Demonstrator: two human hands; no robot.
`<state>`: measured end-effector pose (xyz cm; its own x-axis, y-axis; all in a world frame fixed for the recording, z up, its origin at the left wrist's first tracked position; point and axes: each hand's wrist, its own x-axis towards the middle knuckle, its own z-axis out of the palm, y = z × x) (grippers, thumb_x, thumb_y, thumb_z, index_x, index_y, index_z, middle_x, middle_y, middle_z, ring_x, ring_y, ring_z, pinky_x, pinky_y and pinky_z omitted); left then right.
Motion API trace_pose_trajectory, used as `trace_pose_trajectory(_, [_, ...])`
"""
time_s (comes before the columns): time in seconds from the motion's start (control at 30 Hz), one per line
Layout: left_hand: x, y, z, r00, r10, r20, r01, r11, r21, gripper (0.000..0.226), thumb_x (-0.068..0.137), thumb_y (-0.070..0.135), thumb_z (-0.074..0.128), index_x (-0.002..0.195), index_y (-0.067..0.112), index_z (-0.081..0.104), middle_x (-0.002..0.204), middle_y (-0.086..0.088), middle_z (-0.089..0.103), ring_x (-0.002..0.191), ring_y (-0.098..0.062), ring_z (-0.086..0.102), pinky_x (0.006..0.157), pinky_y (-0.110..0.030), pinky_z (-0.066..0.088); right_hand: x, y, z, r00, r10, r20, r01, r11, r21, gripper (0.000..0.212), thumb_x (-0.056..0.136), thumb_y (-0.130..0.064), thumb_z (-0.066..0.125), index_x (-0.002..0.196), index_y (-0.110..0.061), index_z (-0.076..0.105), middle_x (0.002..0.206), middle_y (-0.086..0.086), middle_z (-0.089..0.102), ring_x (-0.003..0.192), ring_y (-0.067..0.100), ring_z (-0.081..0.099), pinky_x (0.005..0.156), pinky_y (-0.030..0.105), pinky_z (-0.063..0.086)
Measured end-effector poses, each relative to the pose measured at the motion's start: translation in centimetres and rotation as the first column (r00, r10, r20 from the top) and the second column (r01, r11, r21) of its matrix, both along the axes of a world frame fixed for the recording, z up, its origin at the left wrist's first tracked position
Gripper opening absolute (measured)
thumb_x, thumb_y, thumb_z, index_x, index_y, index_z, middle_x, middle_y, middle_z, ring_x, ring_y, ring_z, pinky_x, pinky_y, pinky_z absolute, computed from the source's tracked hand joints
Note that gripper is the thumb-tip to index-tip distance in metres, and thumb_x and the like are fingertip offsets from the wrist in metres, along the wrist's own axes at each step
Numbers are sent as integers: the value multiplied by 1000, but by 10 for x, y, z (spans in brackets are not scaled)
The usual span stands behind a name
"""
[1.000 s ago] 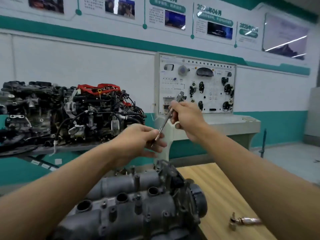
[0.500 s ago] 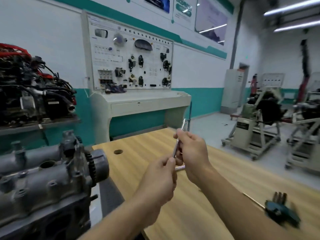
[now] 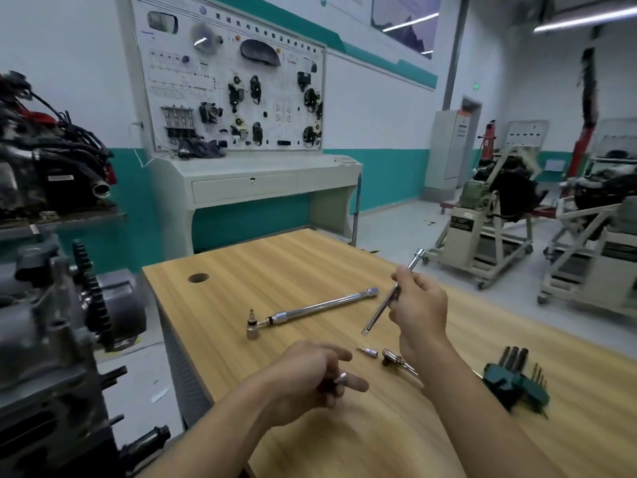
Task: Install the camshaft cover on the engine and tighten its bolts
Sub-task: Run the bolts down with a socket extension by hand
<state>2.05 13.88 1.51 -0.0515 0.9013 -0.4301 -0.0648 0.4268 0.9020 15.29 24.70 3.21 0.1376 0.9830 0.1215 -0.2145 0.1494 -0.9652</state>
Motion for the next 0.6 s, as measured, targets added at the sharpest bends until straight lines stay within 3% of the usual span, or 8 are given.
trace_pose_trajectory(0.13, [-5,10,-5,990,57,-127,-47,996,75,29,94,-13,48,114,2,63,97,-25,75,64,-18,65,67,-29,60,8,5,-7,998,-19,-56,18,999,-32,28,98,-29,59,73,-16,64,61,-1,43,55,15,37,52,30,30])
trace_pose_trajectory(0.2, [-5,20,-11,936,131,-326,-76,981,177,25,95,-8,54,113,4,65,96,-20,74,65,-17,68,71,-28,61,11,10,-7,998,-35,-49,34,999,-22,29,97,-29,60,71,-16,64,62,0,41,58,17,37,54,32,31])
trace_pose_trajectory(0.27, [-5,30,-16,765,174,-621,8,960,279,22,94,0,61,109,15,67,90,-7,76,72,-11,70,72,-25,59,14,14,-8,998,-58,-23,58,998,4,31,96,-29,60,69,-14,62,61,1,41,60,19,37,56,34,33])
trace_pose_trajectory(0.33, [-3,40,-21,572,165,-803,140,946,293,25,91,7,67,109,24,68,87,4,75,79,-6,70,78,-27,58,14,16,-13,997,-79,20,78,996,40,35,97,-30,59,71,-7,61,61,2,41,60,18,39,57,35,35])
trace_pose_trajectory(0.43, [-1,55,-26,324,104,-940,320,923,213,28,87,7,70,110,24,70,97,6,72,89,-8,67,85,-30,57,12,16,-22,987,-109,119,95,988,118,42,99,-29,57,78,7,57,53,-6,38,49,8,34,51,27,33])
trace_pose_trajectory(0.5, [-1,65,-28,196,59,-979,395,909,135,30,88,8,67,112,26,69,102,5,68,94,-13,65,84,-29,55,12,15,-25,974,-135,180,100,977,189,42,99,-28,56,73,5,55,52,-8,36,49,8,32,52,29,32])
trace_pose_trajectory(0.6, [0,76,-29,129,-7,-992,479,876,56,34,91,10,62,119,27,64,103,6,66,92,-13,61,77,-25,46,15,14,-25,952,-183,246,101,945,312,42,98,-27,58,60,-12,49,48,-13,36,50,8,32,51,27,31])
